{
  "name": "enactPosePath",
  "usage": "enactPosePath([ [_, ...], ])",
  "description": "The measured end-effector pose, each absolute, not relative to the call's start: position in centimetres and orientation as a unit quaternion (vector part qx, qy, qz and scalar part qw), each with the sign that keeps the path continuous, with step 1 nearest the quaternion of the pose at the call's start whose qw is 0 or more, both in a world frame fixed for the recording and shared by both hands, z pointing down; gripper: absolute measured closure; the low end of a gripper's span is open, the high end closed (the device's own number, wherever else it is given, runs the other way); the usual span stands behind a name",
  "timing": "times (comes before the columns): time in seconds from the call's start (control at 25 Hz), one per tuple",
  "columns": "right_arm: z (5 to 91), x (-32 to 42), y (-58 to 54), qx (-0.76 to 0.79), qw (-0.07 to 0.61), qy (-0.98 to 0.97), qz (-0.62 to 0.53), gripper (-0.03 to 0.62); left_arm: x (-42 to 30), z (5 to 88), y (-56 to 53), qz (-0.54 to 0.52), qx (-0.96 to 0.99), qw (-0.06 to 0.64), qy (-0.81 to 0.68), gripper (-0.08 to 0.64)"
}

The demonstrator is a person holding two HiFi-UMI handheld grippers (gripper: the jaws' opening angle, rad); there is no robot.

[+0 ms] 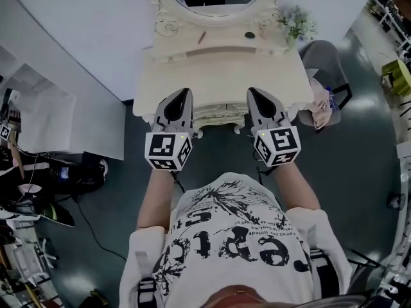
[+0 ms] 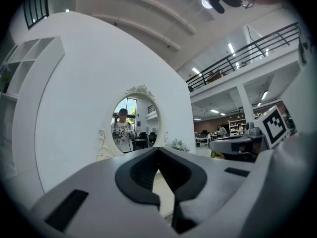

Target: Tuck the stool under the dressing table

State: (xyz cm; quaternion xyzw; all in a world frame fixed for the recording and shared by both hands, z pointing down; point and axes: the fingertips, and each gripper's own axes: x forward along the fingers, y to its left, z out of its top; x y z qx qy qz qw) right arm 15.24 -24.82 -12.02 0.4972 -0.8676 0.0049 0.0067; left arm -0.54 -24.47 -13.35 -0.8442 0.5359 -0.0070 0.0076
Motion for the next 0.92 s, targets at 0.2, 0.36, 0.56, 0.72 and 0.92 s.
enactPosePath([
  [0.2,-11.6,15.5,-24.5,0.500,0.013,-0.866,0.008,0.575,0.0,-13.0,-24.3,-0.017,-0.849,0.012,0.528,0.543],
  [0.36,-11.2,15.4,-24.0,0.499,0.023,-0.866,0.011,0.575,0.5,-12.9,-24.0,-0.012,-0.852,0.003,0.523,0.543],
  [0.56,-10.5,15.5,-23.7,0.497,0.027,-0.867,0.017,0.575,1.1,-12.1,-23.8,-0.011,-0.855,-0.008,0.518,0.543],
  [0.72,-10.0,15.5,-24.0,0.494,0.031,-0.869,0.021,0.575,1.2,-11.3,-24.1,-0.017,-0.854,-0.017,0.520,0.543],
  [0.92,-9.6,15.8,-24.7,0.491,0.032,-0.870,0.027,0.575,1.3,-10.9,-25.0,-0.017,-0.850,-0.027,0.527,0.543],
])
